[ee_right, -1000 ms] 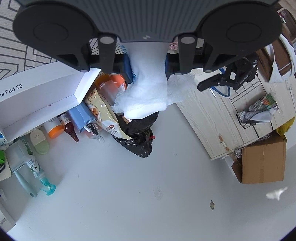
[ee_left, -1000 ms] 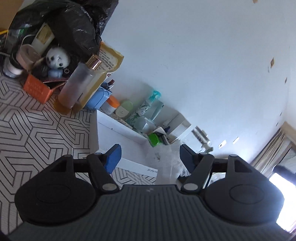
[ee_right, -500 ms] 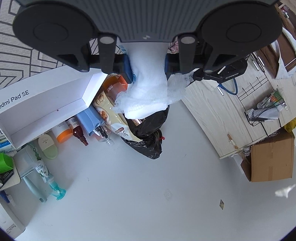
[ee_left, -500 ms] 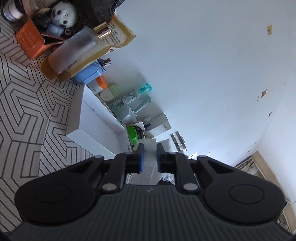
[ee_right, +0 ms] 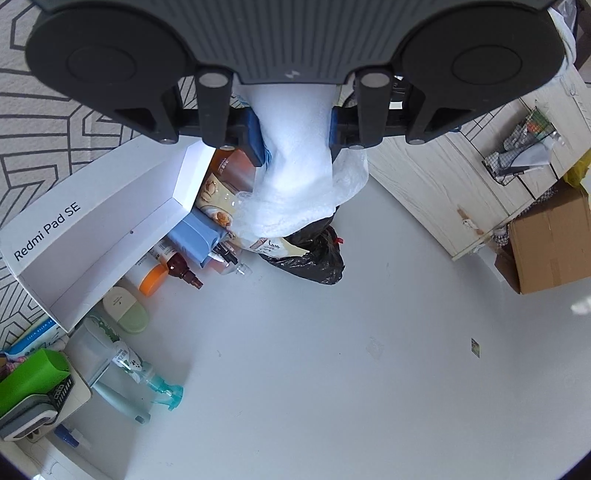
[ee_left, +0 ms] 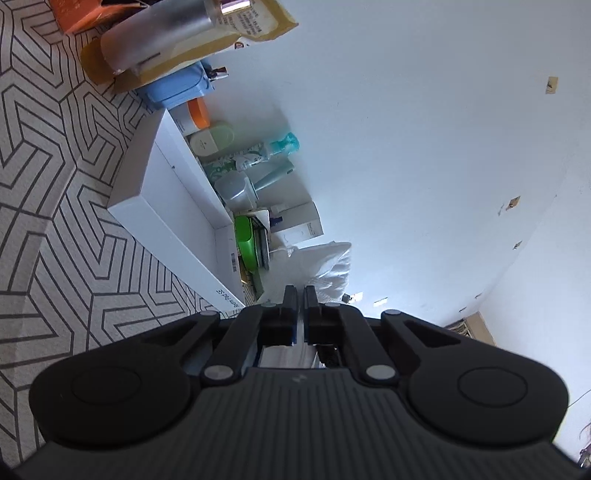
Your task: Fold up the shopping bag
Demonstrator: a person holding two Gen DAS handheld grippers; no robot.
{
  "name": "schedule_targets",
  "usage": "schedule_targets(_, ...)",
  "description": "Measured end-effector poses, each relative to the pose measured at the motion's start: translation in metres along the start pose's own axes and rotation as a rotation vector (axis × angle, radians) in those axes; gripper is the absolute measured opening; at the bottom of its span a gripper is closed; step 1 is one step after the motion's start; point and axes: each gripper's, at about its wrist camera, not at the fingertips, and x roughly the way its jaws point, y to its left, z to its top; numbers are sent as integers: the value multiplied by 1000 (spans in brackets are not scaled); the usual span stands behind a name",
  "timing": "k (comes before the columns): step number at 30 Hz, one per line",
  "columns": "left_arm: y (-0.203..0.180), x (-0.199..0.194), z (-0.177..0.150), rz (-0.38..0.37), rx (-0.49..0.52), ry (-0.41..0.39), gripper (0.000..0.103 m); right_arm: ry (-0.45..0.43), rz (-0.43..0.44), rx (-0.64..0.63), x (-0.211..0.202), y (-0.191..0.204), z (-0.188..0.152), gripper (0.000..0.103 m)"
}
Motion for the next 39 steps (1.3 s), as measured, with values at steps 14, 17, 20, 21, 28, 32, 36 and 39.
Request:
schedule_targets(14,6,-1,-2,54,-12,126,2,-81,79,-29,-10,4,6,34)
schedule_targets(17,-5,-5,3,60,37,179,6,-81,117,-96,-10,14,5,34)
schedule_targets(20,-23,-19,6,116,151,168,12,-72,146,-201,-11,30,2,34)
schedule_targets(21,-27,-25,8,135,168,145,22,-55,182,-229,-11,34,1,34)
schedule_targets(28,-46,-62,22,219,286,36,46,54,371,-413,-20,60,-3,34)
schedule_targets(32,-58,-55,27,159,335,95,52,100,365,-436,-23,62,-6,34)
schedule_targets(36,-79,-42,25,107,452,152,59,162,390,-459,-24,67,-11,34)
schedule_targets(39,-93,-41,23,71,541,179,65,191,383,-467,-23,68,-15,34)
